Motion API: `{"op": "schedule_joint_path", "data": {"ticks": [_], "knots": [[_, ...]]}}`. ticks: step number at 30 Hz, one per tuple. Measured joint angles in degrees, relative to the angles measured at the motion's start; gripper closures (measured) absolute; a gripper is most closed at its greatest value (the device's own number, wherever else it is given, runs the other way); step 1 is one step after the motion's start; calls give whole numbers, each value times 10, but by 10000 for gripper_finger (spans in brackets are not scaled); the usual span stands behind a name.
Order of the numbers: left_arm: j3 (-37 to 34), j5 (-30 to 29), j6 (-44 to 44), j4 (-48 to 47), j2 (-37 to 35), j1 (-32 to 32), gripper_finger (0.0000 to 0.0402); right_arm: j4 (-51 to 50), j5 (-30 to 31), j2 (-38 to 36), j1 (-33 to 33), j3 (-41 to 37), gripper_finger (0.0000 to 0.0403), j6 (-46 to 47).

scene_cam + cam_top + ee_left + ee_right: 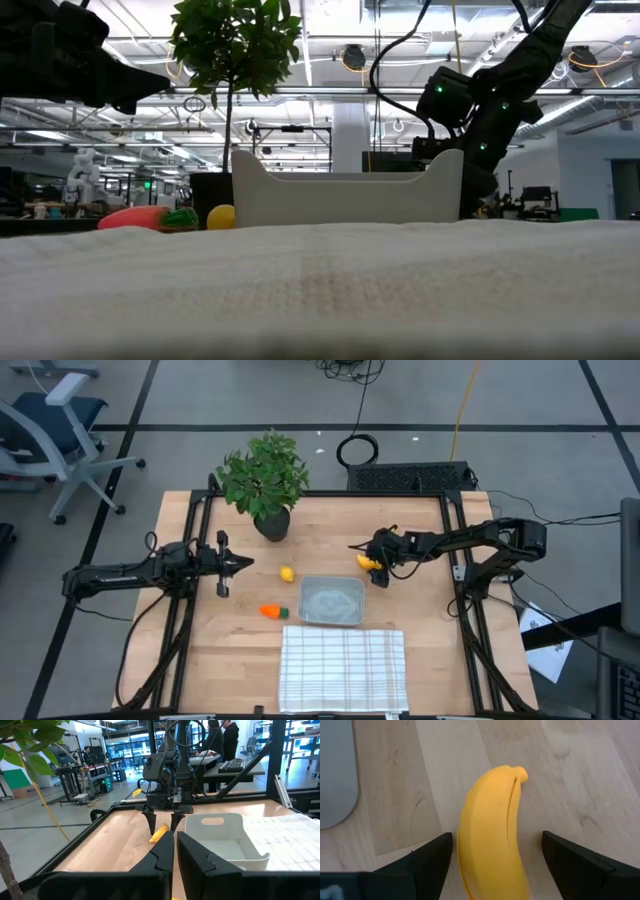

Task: Pick and placing Produce into tupperware
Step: Put the yellow banana into the gray basket

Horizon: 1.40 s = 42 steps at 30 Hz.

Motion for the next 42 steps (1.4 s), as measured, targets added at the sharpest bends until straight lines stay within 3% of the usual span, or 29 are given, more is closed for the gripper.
{"op": "schedule_joint_path", "data": {"ticks": [18, 29, 42], "knots": [[0, 0, 0, 0, 0, 0, 376, 9, -3, -4, 0, -1, 253, -13], [0, 0, 0, 1, 0, 0, 376, -14, -18, -32, 0, 5, 255, -7], [0, 0, 0, 3, 0, 0, 376, -83, -20, -33, 1, 75, 257, -23]]}}
